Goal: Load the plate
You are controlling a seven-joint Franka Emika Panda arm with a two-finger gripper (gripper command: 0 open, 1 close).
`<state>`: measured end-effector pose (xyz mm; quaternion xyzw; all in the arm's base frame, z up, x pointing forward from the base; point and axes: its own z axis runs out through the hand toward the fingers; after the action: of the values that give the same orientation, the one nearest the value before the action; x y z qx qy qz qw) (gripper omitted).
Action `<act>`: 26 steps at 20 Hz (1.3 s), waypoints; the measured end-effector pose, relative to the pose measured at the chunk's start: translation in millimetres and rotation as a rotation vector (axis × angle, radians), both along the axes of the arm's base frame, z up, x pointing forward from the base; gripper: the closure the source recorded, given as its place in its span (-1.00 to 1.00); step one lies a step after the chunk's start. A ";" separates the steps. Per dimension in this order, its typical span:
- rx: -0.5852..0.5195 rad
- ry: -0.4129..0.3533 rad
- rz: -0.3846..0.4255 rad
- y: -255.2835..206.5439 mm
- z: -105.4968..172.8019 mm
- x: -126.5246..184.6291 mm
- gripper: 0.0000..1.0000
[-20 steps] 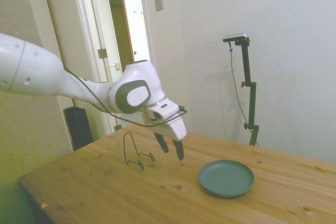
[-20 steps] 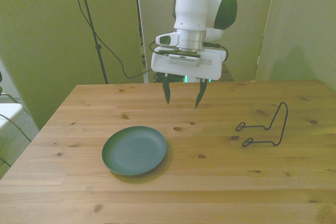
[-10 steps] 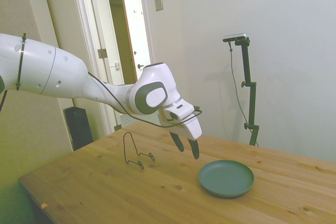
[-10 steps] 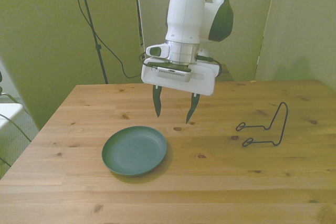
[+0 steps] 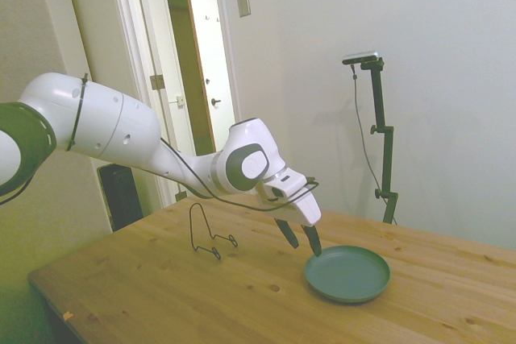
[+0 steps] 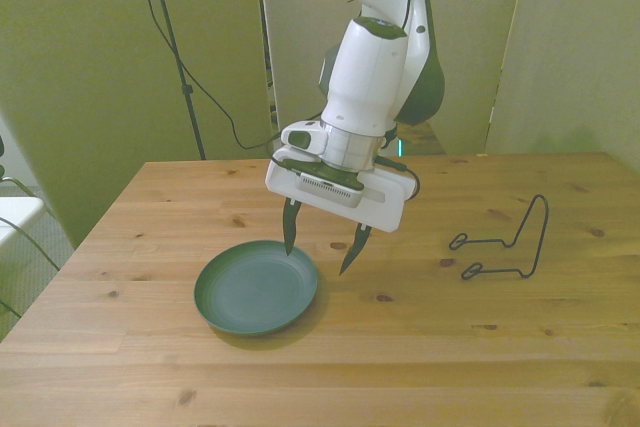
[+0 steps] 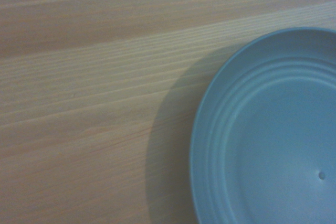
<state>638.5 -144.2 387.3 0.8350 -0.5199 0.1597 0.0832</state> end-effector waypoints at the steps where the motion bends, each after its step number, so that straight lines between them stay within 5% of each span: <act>1: -0.002 0.008 0.001 0.3 -4.5 1.4 -1.00; 10: -0.015 0.043 0.005 0.4 -28.4 5.6 -1.00; 11: -0.016 0.042 0.005 0.3 -28.7 6.6 1.00; 26: -0.017 0.030 0.020 -4.2 -36.2 4.1 1.00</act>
<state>642.6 -148.4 351.0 0.8417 -0.5088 0.1526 0.0966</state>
